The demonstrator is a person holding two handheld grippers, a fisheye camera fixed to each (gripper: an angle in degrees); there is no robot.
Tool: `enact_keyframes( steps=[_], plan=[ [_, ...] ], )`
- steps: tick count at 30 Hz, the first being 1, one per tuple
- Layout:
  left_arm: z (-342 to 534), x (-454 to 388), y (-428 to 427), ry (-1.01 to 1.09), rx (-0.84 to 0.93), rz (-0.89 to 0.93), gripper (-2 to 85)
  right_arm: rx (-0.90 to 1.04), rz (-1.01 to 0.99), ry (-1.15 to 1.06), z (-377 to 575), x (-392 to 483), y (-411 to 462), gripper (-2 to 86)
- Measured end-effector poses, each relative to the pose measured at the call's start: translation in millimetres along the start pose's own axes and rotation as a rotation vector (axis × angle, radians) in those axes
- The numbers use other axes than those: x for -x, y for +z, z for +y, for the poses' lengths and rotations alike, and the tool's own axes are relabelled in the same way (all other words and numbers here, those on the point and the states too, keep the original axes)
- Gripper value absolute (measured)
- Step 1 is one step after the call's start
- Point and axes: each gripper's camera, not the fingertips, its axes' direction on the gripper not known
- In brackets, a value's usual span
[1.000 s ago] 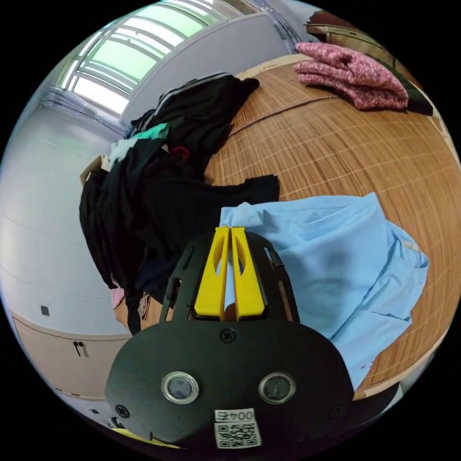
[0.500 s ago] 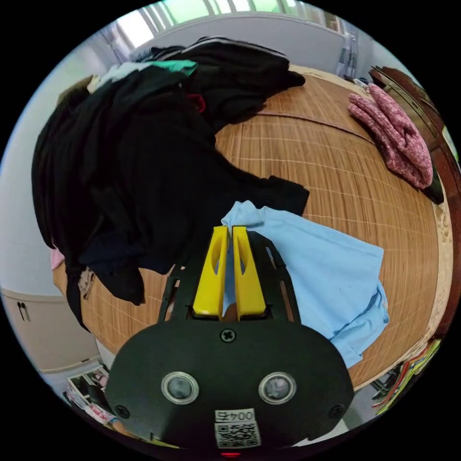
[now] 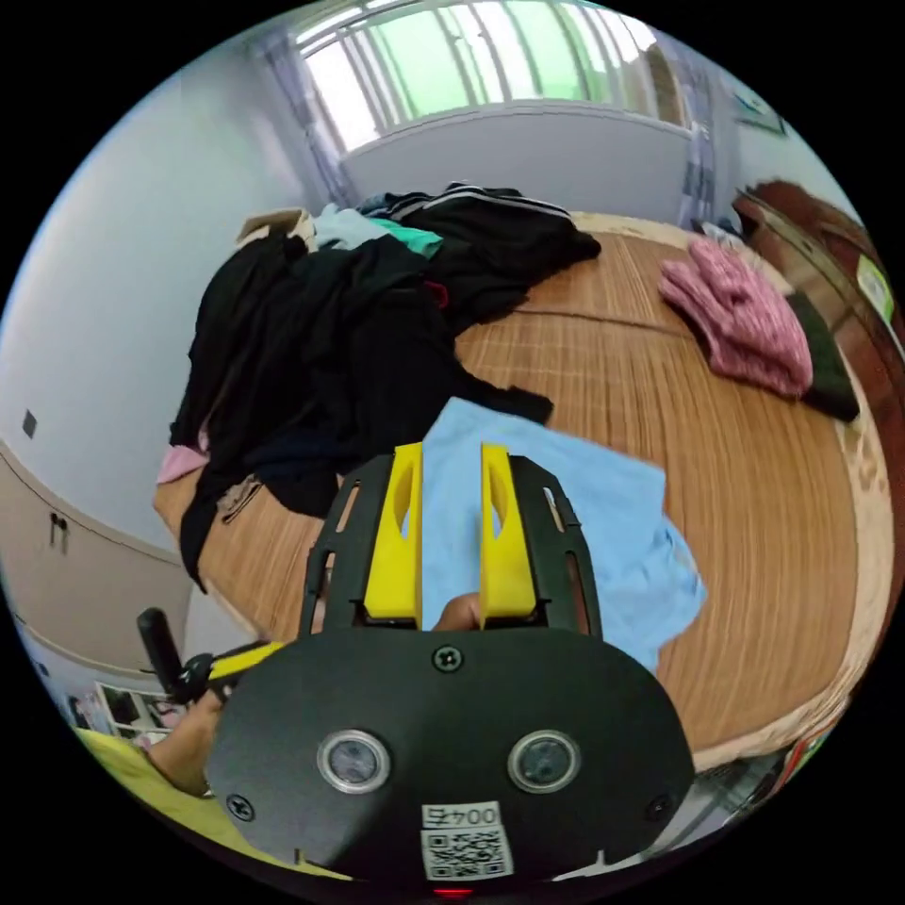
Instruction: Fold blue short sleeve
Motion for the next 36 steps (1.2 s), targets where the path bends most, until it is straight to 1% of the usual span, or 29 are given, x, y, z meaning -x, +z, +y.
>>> enact_keyframes(
  steps=[1,2,3,4,5,6,7,9,10,12,14,16,19,23,26,29,31,36],
  plan=[
    [-2.3,-5.7,5.0,0.023,0.021,-0.014,0.6,0.005,-0.057,0.104,29.0,-37.8,-9.7,9.3],
    [-5.6,-16.4,12.9,0.063,0.058,-0.044,0.7,0.006,-0.095,0.162,43.9,-57.9,-13.7,9.2],
    [-6.1,-29.2,16.2,0.123,0.063,-0.065,0.8,-0.006,-0.186,0.295,74.7,-100.1,-20.2,8.9],
    [-5.6,-36.2,17.2,0.156,0.063,-0.080,0.9,-0.043,-0.308,0.441,107.1,-142.7,-24.2,8.8],
    [-3.9,-50.4,20.0,0.223,0.074,-0.117,1.2,-0.069,-0.379,0.508,123.5,-162.5,-25.0,8.7],
    [-1.7,-65.2,25.2,0.301,0.102,-0.152,1.5,-0.134,-0.515,0.625,155.4,-197.8,-24.1,9.4],
    [-0.5,-72.1,28.3,0.336,0.119,-0.172,1.7,-0.187,-0.588,0.723,182.0,-225.2,-20.1,10.2],
    [3.6,-96.4,42.7,0.454,0.184,-0.242,2.3,-0.205,-0.607,0.824,210.0,-253.7,-9.7,11.9],
    [4.0,-101.6,46.1,0.476,0.199,-0.253,2.4,-0.189,-0.631,0.877,222.8,-266.4,0.5,13.6],
    [4.1,-122.2,58.1,0.553,0.233,-0.293,2.9,-0.172,-0.670,0.920,235.5,-277.1,14.5,15.7],
    [1.5,-135.5,64.7,0.584,0.240,-0.309,3.3,-0.145,-0.687,0.932,241.8,-281.7,24.5,16.4],
    [-3.3,-146.0,70.6,0.599,0.243,-0.324,3.9,-0.066,-0.686,0.934,244.5,-286.2,36.9,17.1],
    [-14.5,-161.8,81.5,0.618,0.249,-0.349,5.3,-0.064,-0.673,0.949,251.3,-295.5,42.5,16.2],
    [-25.7,-186.1,102.0,0.710,0.282,-0.405,8.8,-0.078,-0.689,0.951,259.9,-305.6,48.1,14.8],
    [-27.7,-195.9,118.0,0.765,0.324,-0.424,11.6,-0.060,-0.655,0.931,262.3,-308.8,51.2,11.9],
    [-29.1,-194.5,132.6,0.772,0.366,-0.454,12.8,-0.067,-0.636,0.919,263.1,-312.4,51.7,6.5],
    [-30.8,-190.4,135.5,0.759,0.366,-0.453,13.0,-0.089,-0.686,0.869,259.9,-311.3,48.6,2.1],
    [-39.8,-169.5,131.1,0.672,0.356,-0.363,12.9,-0.145,-0.704,0.744,236.4,-288.6,20.1,-0.1]
  ],
)
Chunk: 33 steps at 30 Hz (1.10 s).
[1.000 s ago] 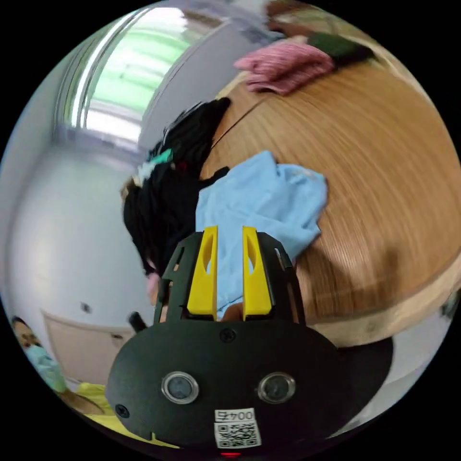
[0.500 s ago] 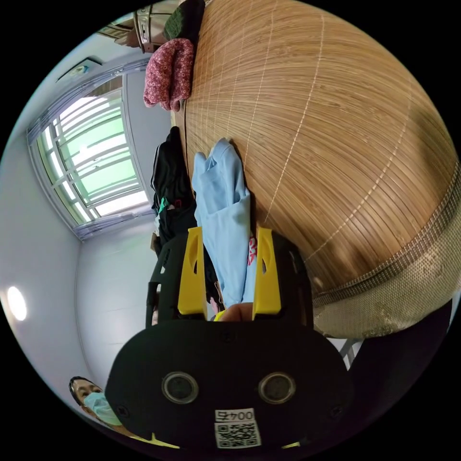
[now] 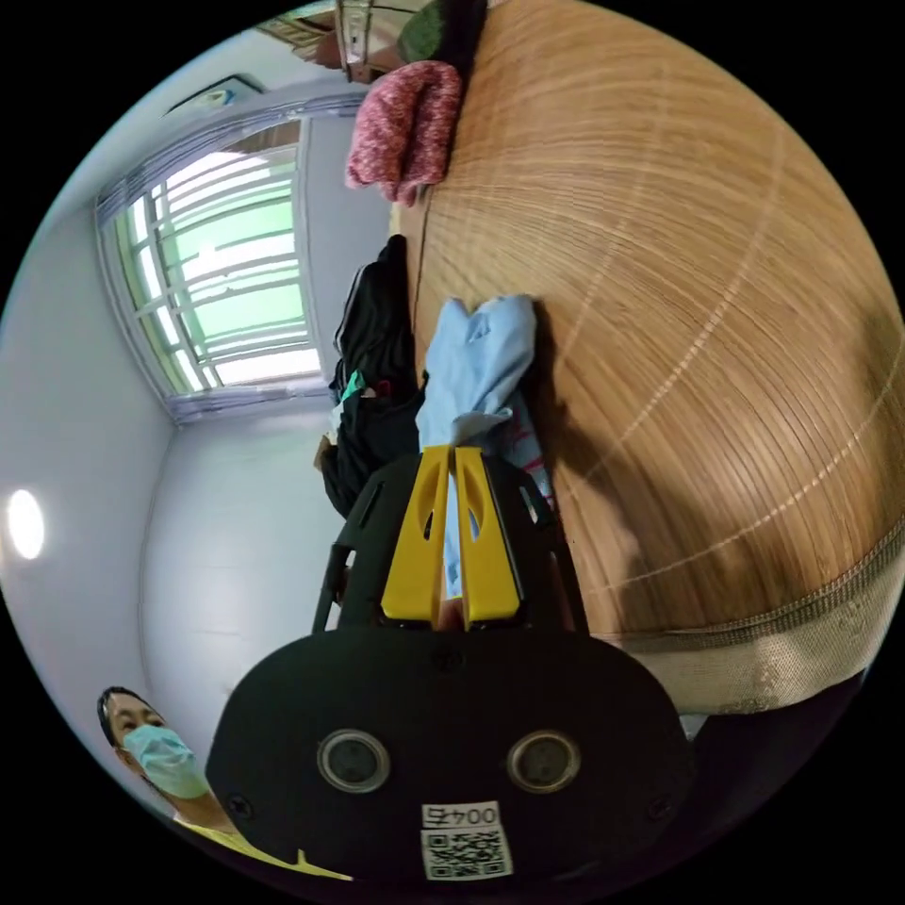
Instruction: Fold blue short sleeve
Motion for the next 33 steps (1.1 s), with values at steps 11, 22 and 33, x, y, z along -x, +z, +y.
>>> enact_keyframes(
  steps=[11,22,33],
  plan=[
    [31.2,73.9,-9.6,-0.216,-0.060,0.145,3.2,0.113,0.180,-0.257,-11.8,159.4,83.0,-0.3],
    [140.4,210.2,25.9,-0.617,-0.057,0.520,2.3,0.490,0.600,-0.388,1.8,219.6,299.1,11.6],
    [226.0,224.4,-10.9,-0.565,-0.245,0.410,3.2,0.507,0.688,-0.704,121.2,287.4,231.9,11.3]
  ],
)
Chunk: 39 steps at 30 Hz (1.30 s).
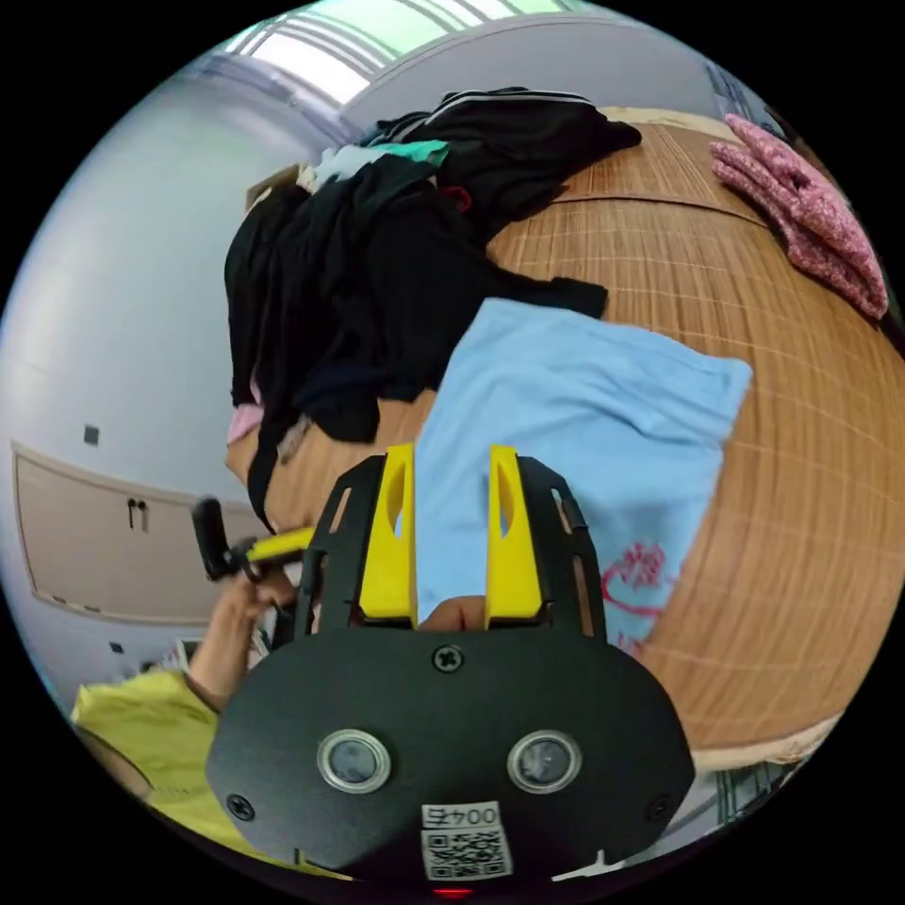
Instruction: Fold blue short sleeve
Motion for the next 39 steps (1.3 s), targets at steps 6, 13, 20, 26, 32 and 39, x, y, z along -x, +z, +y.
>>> enact_keyframes(
  steps=[6,13,20,26,32,39],
  plan=[
    [39.6,-32.9,17.8,0.160,0.118,-0.130,5.5,0.140,0.203,0.029,124.0,24.0,-8.6,10.2],
    [58.2,-55.9,29.2,0.229,0.116,-0.345,8.0,0.098,0.441,-0.059,160.3,83.9,-13.5,10.3],
    [67.2,-57.8,22.5,0.181,0.115,-0.332,8.3,0.131,0.523,-0.093,150.5,129.5,-3.2,10.0],
    [66.8,-71.0,19.0,0.202,0.114,-0.395,7.7,0.125,0.500,0.002,149.3,149.5,-10.2,8.3],
    [59.6,-79.1,18.4,0.199,0.119,-0.415,6.6,0.120,0.464,0.017,139.0,167.3,-16.3,7.5],
    [37.5,-86.4,-6.9,0.166,0.082,-0.373,1.7,0.105,0.498,-0.087,128.3,193.8,-24.7,0.3]
  ],
)
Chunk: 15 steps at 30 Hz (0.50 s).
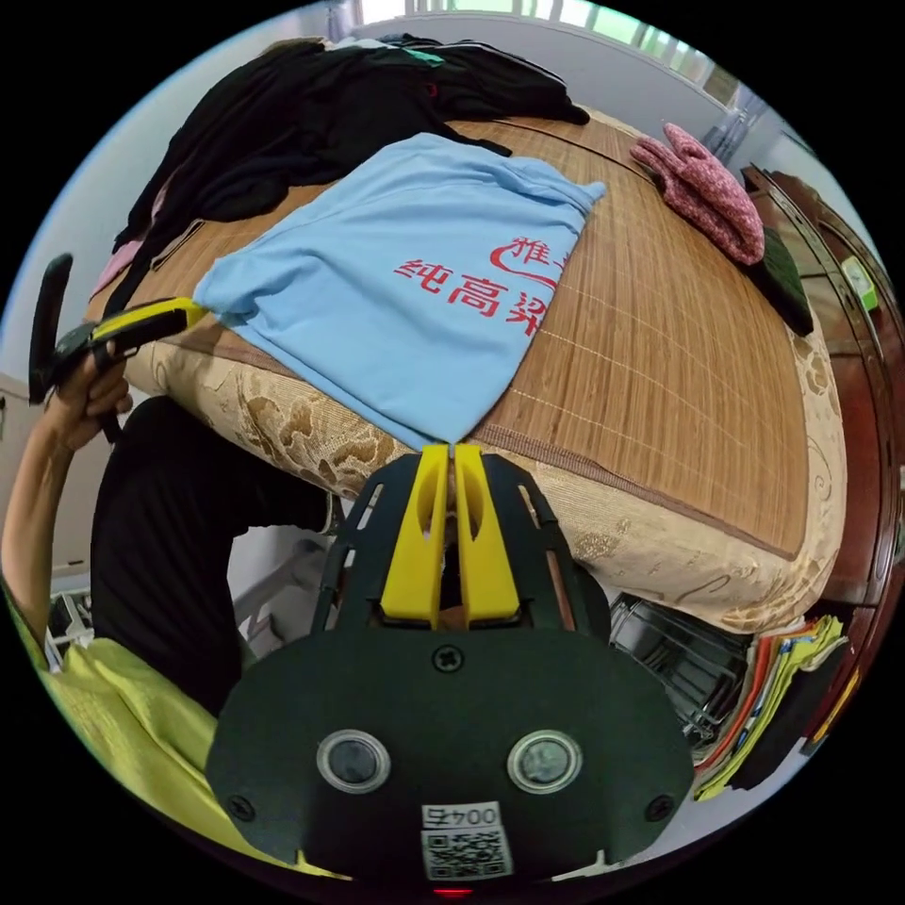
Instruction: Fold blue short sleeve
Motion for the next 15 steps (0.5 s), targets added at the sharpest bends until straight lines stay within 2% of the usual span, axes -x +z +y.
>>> enact_keyframes(
  steps=[7,13,15],
  plan=[
    [-30.1,25.0,-20.9,-0.039,0.097,0.122,1.2,-0.007,0.065,-0.276,2.0,2.1,-21.7,-0.6],
    [-45.2,8.5,2.5,0.013,0.246,0.103,2.6,0.108,0.017,-0.252,-8.2,-6.9,7.0,0.3],
    [-50.2,-3.7,-6.5,0.041,0.219,0.126,4.9,0.139,0.009,-0.202,-12.6,-14.6,6.7,1.2]
  ],
)
